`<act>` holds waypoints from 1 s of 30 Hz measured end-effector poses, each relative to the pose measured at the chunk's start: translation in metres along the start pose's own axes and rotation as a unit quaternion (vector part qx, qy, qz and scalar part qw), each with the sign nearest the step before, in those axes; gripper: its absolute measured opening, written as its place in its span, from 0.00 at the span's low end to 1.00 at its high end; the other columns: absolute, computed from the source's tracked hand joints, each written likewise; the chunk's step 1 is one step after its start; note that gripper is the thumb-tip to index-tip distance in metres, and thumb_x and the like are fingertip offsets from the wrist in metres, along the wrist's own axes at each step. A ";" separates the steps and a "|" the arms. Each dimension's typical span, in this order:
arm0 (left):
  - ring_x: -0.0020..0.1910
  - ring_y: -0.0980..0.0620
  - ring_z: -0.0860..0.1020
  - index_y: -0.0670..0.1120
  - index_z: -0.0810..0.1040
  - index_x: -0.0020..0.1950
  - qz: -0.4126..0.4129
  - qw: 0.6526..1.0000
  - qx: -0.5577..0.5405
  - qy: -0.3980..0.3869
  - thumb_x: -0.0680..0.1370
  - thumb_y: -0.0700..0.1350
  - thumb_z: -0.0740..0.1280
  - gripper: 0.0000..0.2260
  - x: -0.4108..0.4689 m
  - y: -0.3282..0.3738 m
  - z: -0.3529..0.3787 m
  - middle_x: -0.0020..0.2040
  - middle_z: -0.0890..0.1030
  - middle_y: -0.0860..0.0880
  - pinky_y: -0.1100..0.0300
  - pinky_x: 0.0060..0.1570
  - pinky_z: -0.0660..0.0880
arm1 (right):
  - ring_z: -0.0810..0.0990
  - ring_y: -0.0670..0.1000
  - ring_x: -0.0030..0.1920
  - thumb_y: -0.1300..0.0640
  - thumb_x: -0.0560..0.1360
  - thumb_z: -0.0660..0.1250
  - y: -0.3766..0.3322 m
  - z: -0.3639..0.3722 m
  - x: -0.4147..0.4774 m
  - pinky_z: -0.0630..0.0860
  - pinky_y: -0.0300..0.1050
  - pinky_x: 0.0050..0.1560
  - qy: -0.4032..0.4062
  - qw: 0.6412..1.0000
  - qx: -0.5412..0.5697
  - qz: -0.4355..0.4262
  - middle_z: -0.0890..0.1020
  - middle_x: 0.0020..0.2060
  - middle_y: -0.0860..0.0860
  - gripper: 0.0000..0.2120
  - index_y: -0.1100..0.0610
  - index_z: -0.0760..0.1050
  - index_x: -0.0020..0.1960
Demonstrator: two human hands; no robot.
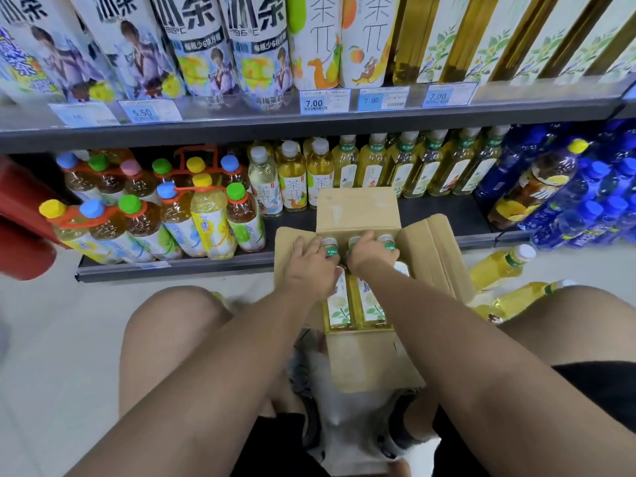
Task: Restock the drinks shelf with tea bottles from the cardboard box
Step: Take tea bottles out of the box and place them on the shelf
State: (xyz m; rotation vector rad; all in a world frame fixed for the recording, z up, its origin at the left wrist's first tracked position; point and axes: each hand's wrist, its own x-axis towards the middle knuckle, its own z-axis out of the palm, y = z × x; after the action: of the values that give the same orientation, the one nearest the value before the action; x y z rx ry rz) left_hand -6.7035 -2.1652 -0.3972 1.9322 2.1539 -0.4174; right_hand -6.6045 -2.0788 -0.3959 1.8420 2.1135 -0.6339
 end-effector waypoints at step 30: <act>0.49 0.48 0.80 0.48 0.62 0.68 -0.184 0.862 -0.440 0.174 0.66 0.53 0.79 0.37 -0.029 0.022 -0.077 0.54 0.80 0.47 0.52 0.44 0.79 | 0.79 0.51 0.56 0.46 0.78 0.64 0.043 -0.133 -0.066 0.72 0.49 0.59 -0.026 0.867 0.468 -0.169 0.81 0.52 0.49 0.10 0.50 0.76 0.54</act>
State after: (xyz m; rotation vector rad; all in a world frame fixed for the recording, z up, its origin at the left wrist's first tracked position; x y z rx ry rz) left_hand -6.6758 -2.1632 -0.3165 1.1241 2.2926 0.8098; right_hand -6.5407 -2.0672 -0.2553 1.7506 2.2899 -2.0591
